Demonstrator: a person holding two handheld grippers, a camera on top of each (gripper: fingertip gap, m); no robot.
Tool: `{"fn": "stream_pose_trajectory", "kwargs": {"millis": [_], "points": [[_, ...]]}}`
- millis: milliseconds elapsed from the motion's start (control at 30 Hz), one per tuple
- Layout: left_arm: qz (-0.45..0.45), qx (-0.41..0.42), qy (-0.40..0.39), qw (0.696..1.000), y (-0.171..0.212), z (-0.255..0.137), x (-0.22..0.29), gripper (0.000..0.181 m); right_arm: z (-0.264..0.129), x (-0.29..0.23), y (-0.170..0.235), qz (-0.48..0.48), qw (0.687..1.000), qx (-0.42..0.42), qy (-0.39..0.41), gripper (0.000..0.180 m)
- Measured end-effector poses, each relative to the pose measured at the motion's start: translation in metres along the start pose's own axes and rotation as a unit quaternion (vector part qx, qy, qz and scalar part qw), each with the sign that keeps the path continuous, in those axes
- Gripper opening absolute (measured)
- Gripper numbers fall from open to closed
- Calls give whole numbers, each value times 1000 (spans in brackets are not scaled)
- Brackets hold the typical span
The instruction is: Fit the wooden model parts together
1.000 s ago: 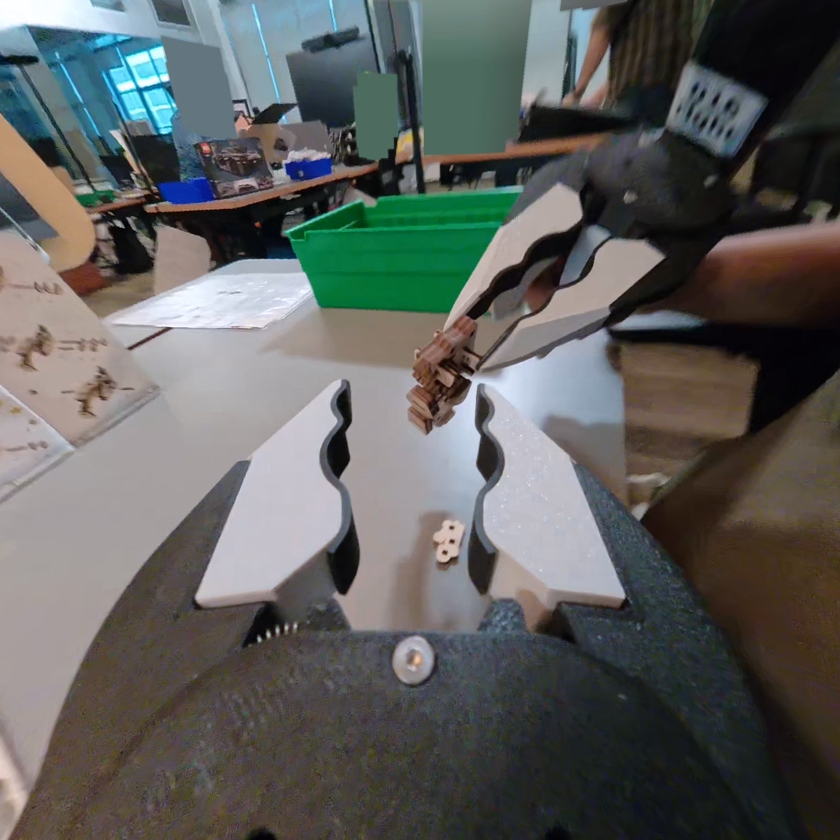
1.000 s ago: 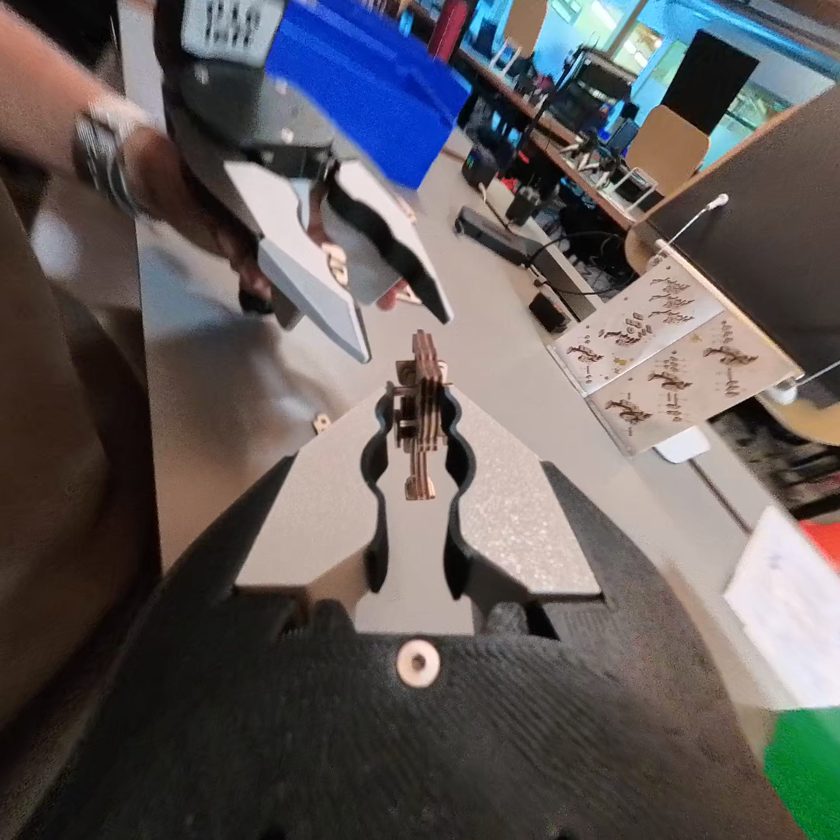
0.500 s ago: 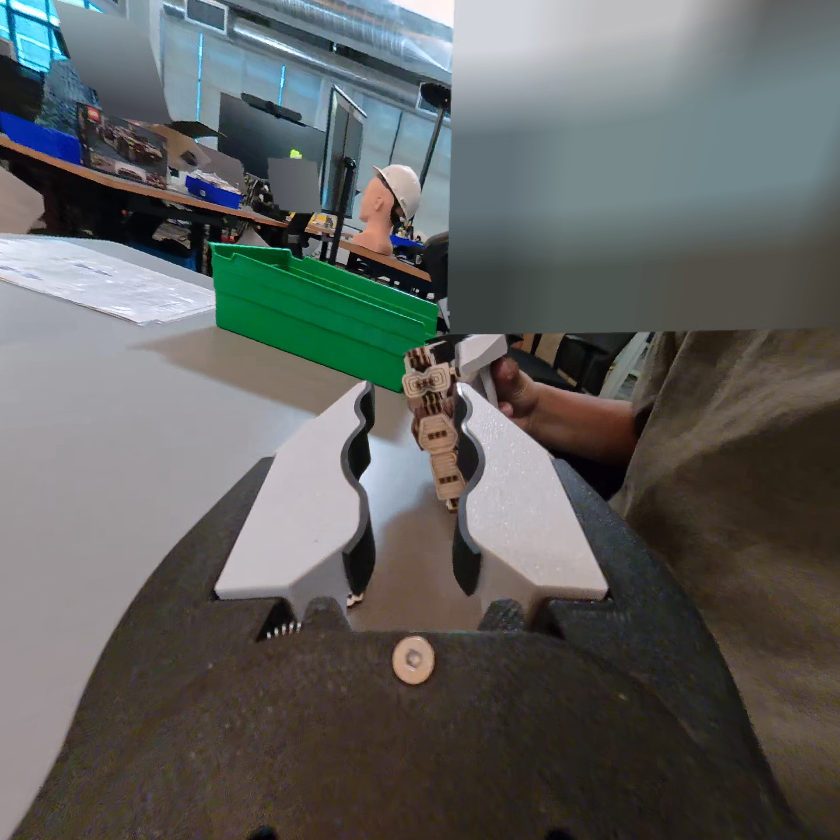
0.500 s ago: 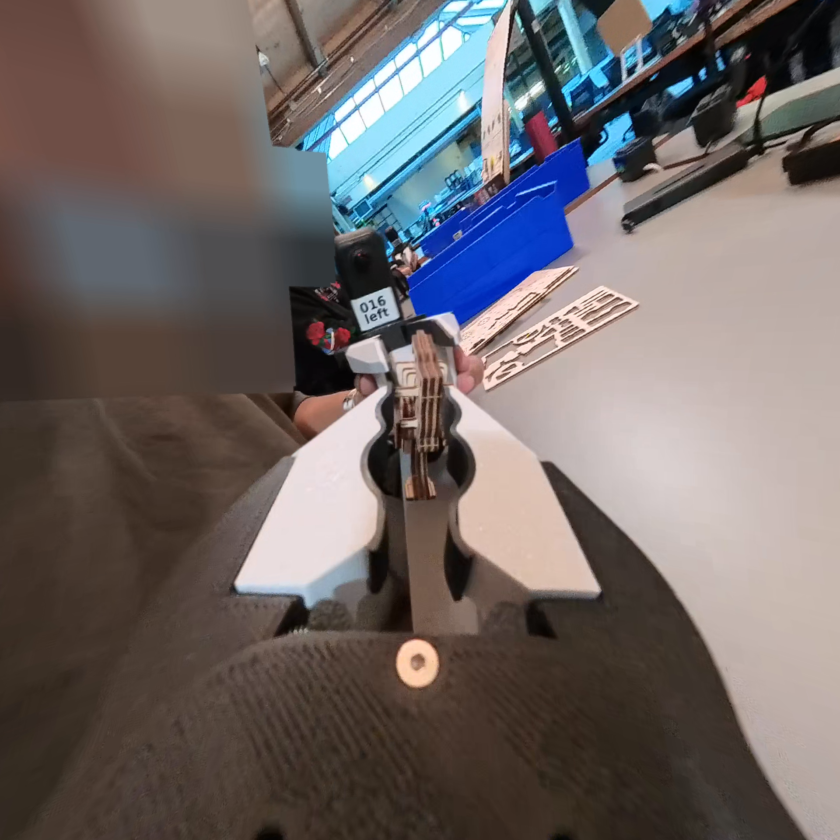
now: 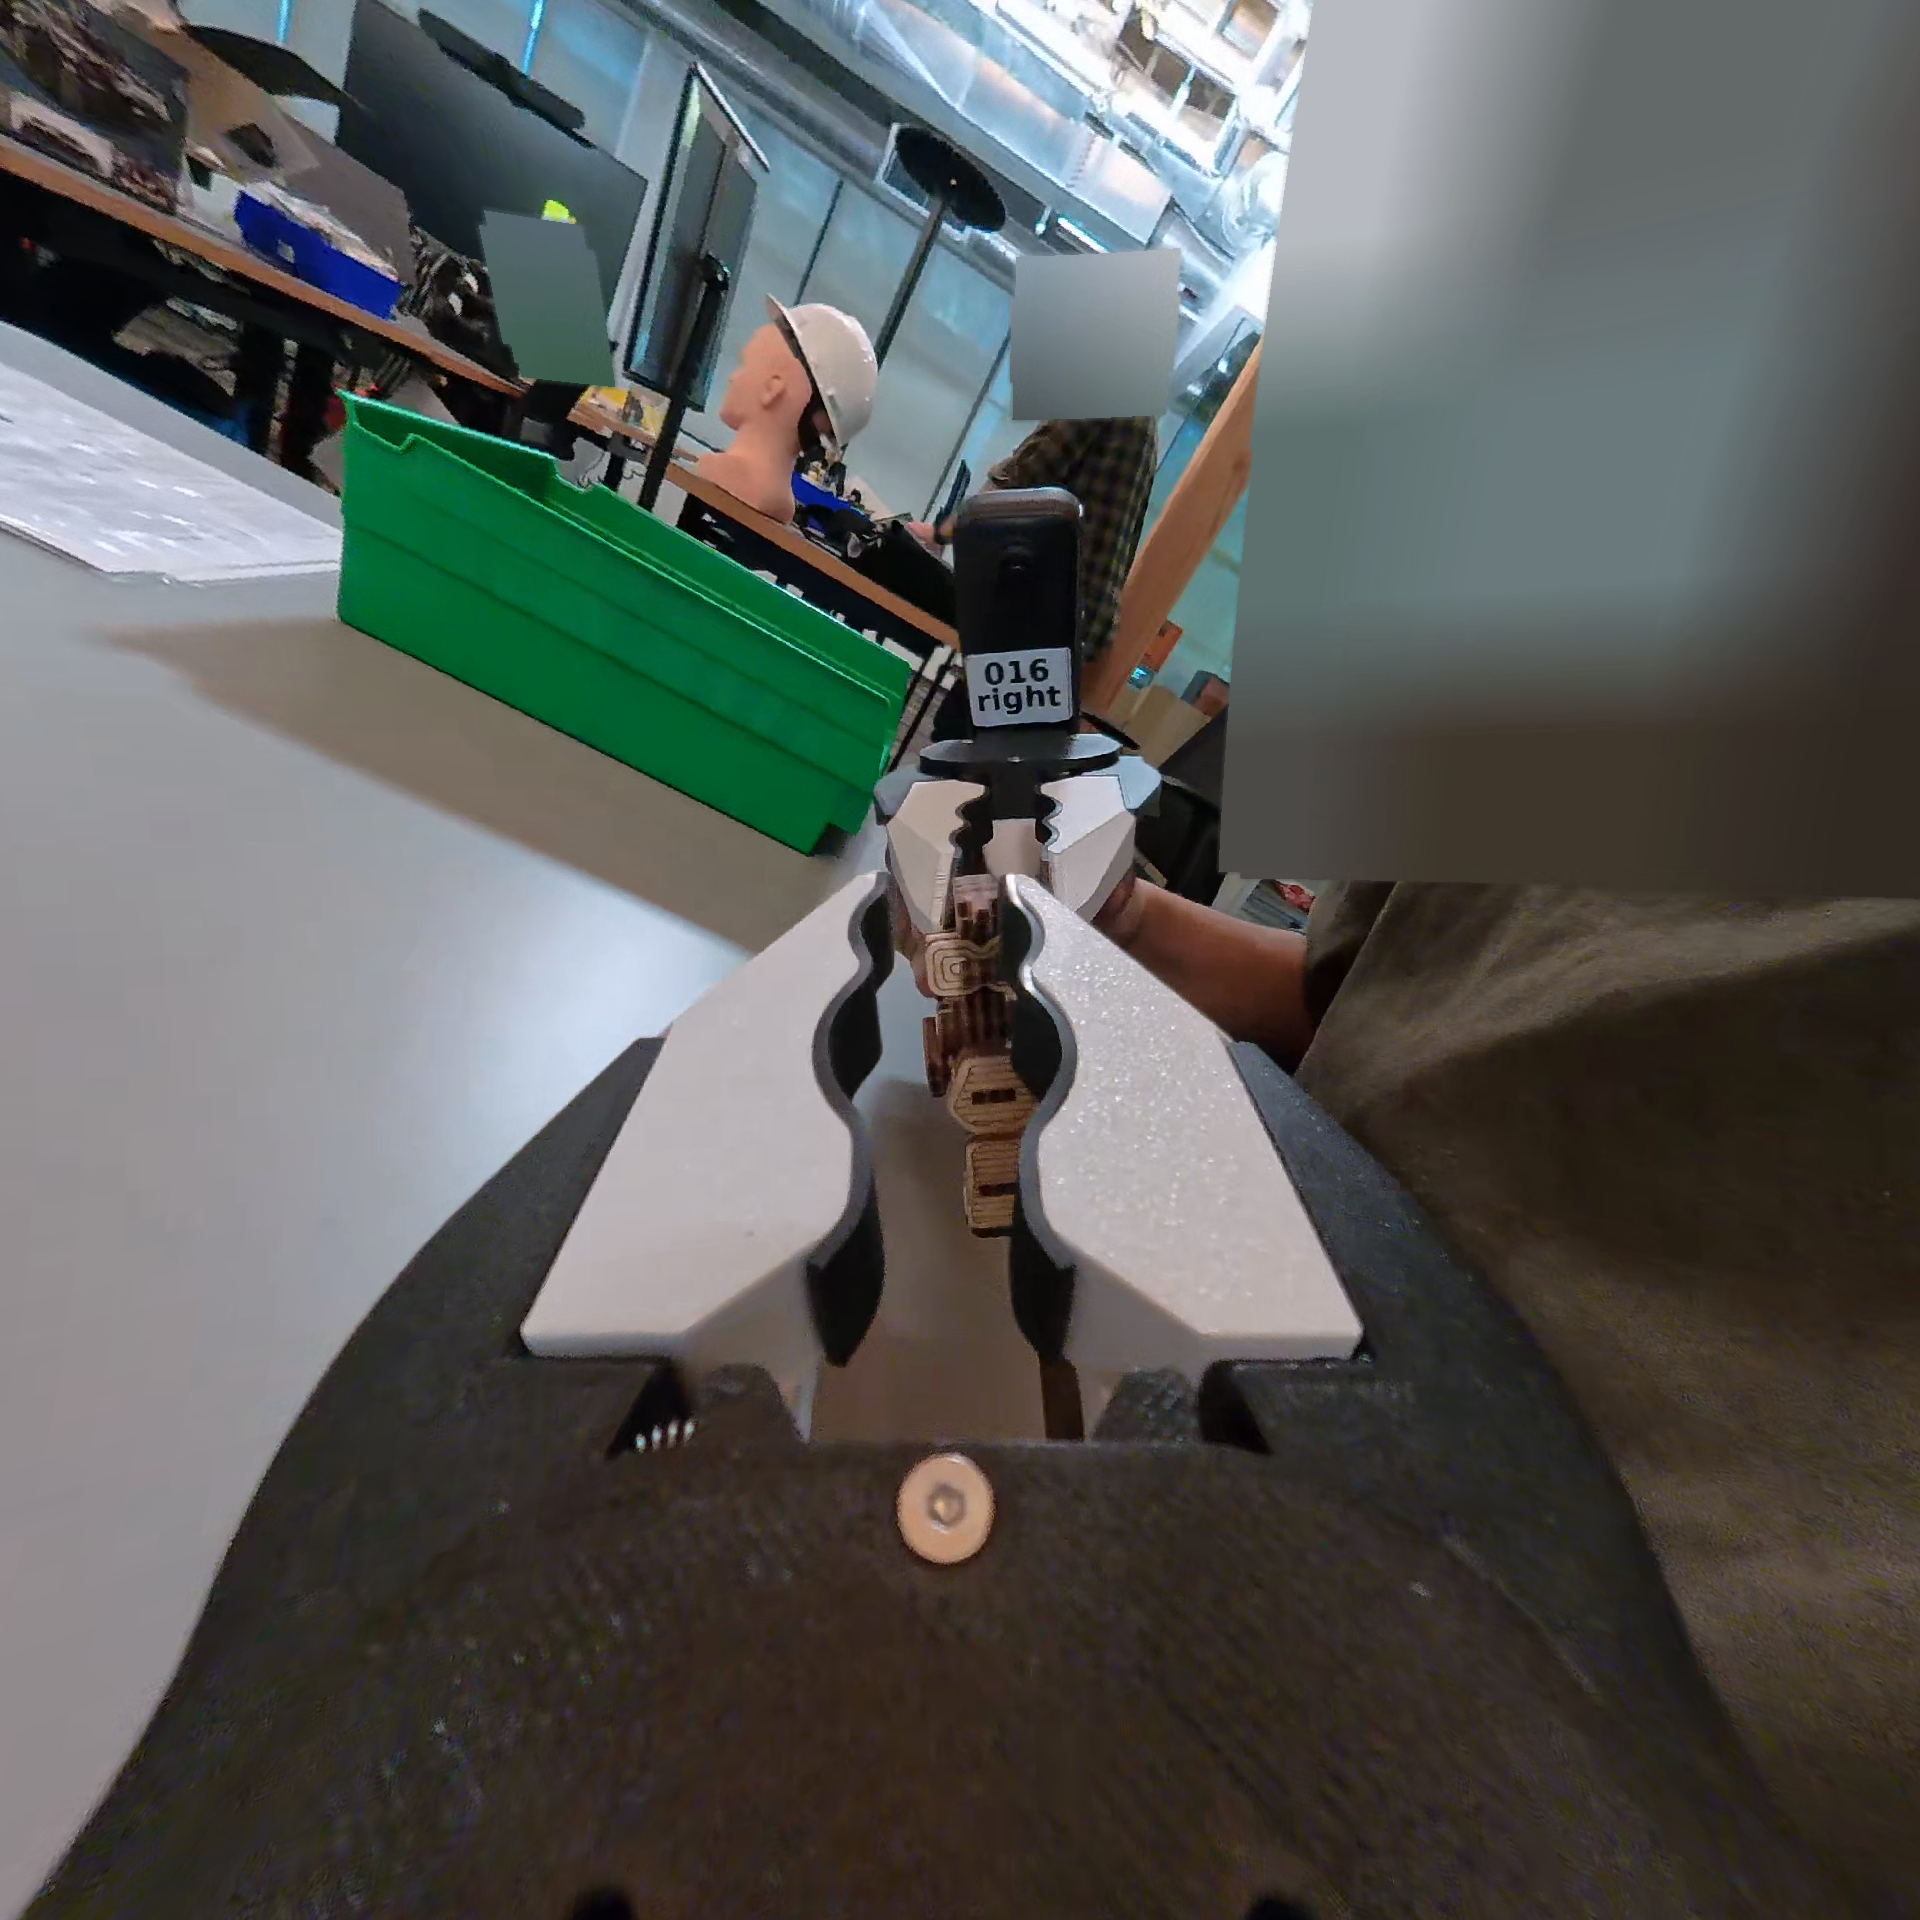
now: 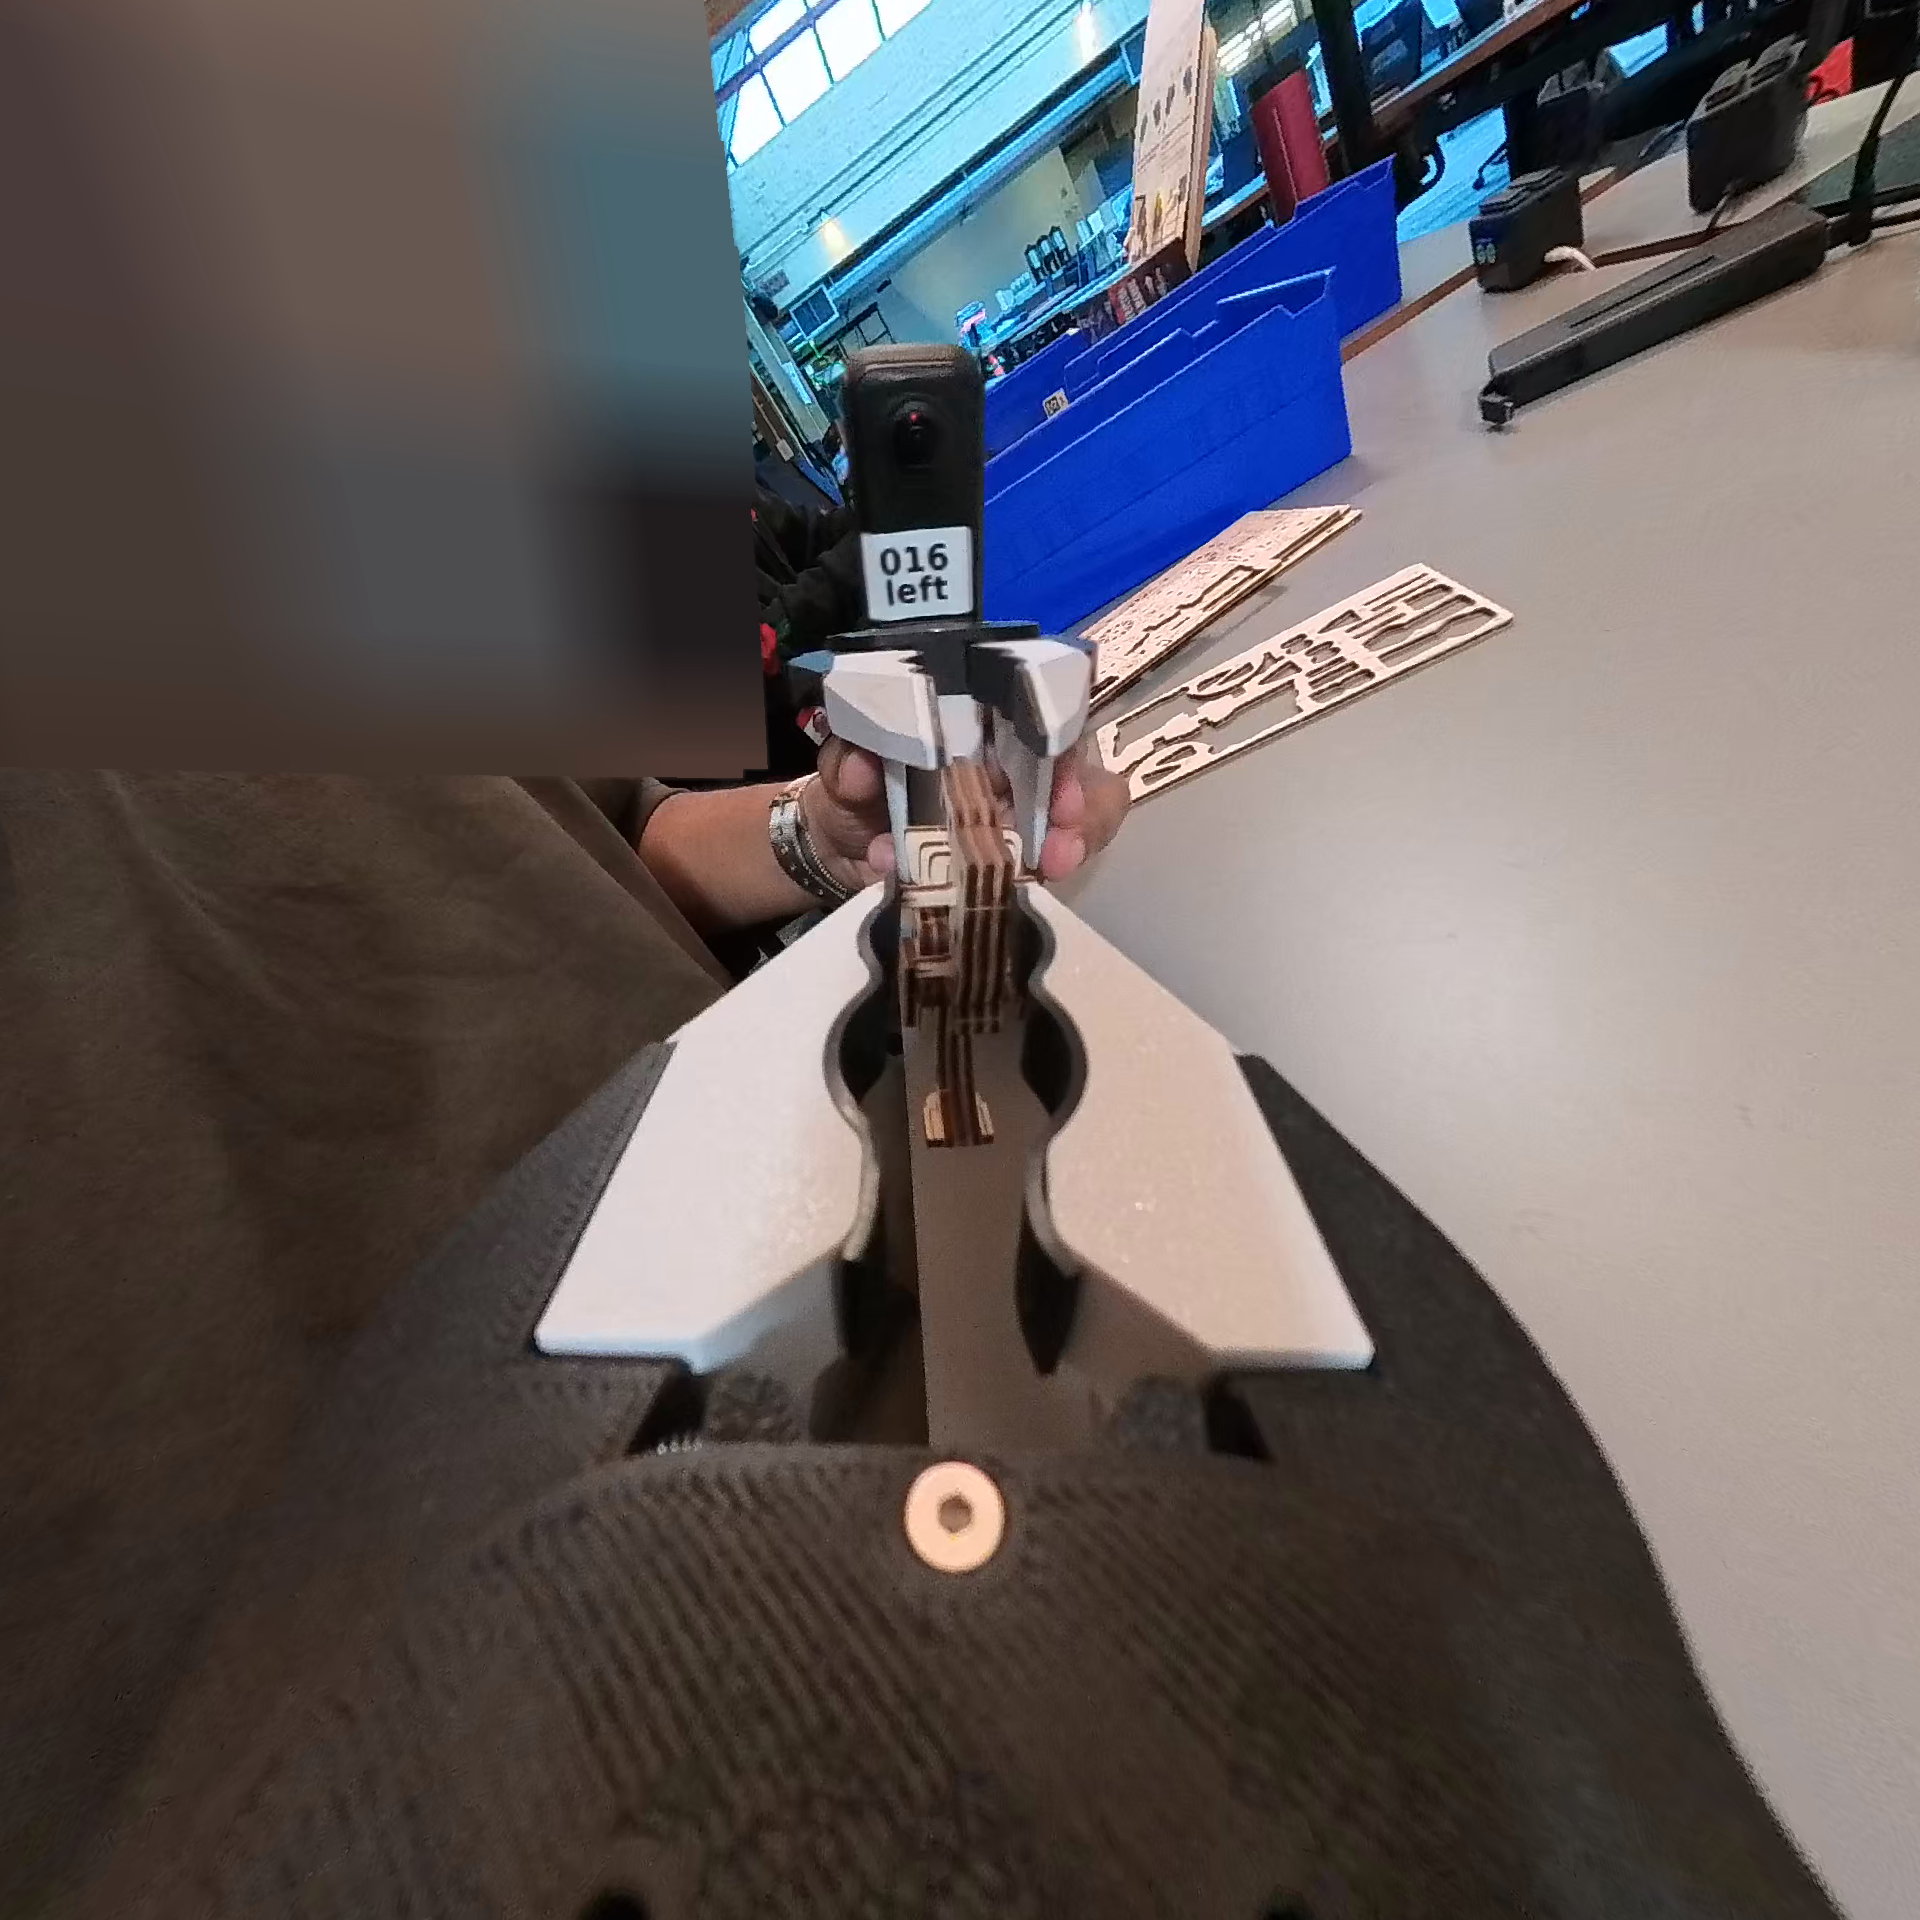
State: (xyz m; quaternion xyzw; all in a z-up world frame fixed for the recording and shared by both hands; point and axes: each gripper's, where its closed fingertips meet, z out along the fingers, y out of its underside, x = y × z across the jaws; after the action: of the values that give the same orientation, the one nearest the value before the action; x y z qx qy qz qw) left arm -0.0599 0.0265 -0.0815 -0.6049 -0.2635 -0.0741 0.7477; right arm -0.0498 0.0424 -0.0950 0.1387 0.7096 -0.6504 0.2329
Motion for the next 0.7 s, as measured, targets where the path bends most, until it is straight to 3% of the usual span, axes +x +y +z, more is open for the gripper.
{"fn": "stream_pose_trajectory", "kwargs": {"millis": [467, 700], "points": [[11, -78, 6, 997, 27, 7, 2, 21, 7, 4, 22, -60, 995, -67, 34, 20], [27, -112, 0, 993, 39, 10, 1, 14, 7, 4, 23, -62, 995, -71, 33, 20]]}}
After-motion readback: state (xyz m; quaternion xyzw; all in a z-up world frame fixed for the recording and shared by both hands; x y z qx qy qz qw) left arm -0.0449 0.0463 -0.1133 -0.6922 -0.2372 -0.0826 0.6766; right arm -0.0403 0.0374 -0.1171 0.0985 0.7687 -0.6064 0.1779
